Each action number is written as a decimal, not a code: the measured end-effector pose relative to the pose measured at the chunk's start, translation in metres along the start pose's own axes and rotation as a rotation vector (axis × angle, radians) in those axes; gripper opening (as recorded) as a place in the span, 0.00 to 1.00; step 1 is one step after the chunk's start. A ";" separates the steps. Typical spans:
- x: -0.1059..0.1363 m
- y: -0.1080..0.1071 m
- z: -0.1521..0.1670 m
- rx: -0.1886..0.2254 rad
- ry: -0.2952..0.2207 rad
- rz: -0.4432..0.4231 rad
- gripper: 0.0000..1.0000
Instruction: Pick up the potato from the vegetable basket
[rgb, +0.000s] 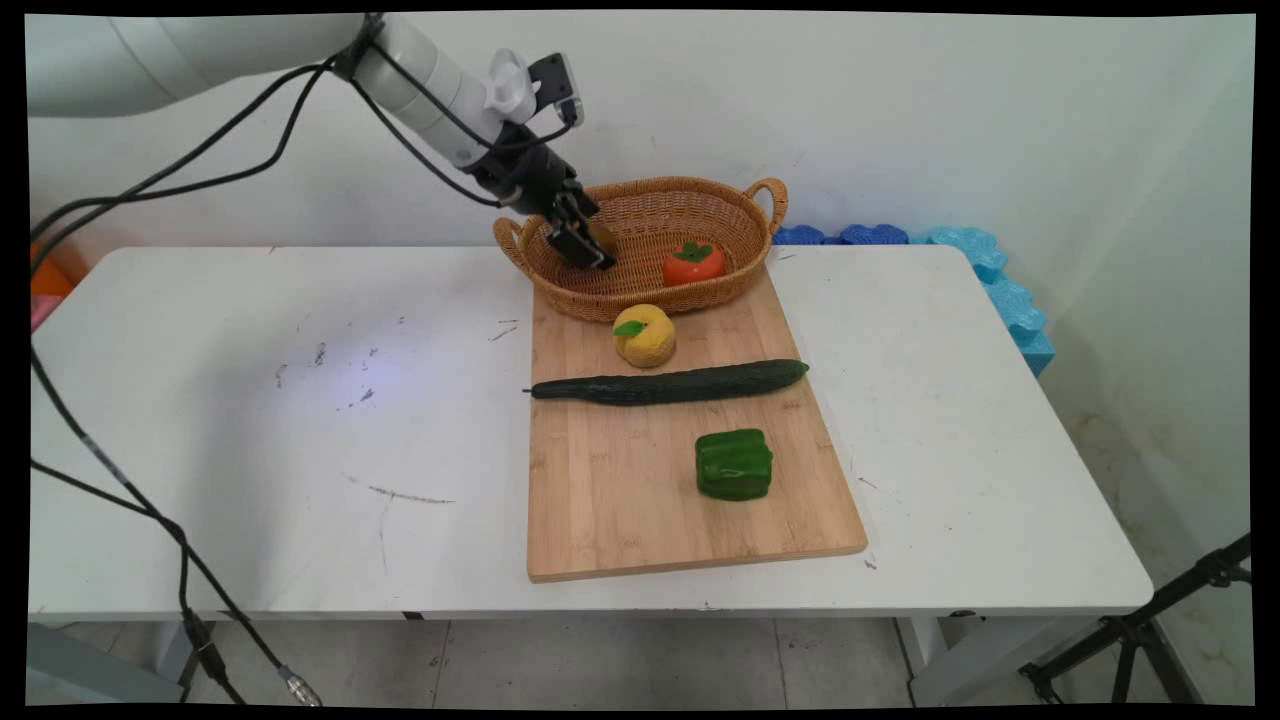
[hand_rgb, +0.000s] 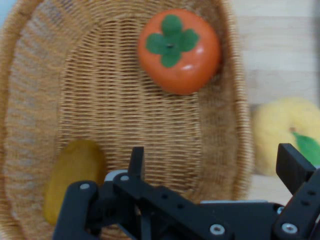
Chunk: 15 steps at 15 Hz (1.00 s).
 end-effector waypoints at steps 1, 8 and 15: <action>0.001 -0.007 0.002 0.009 -0.004 0.007 1.00; -0.003 -0.058 0.033 0.073 -0.056 0.071 1.00; -0.020 -0.088 0.076 0.086 -0.106 0.136 1.00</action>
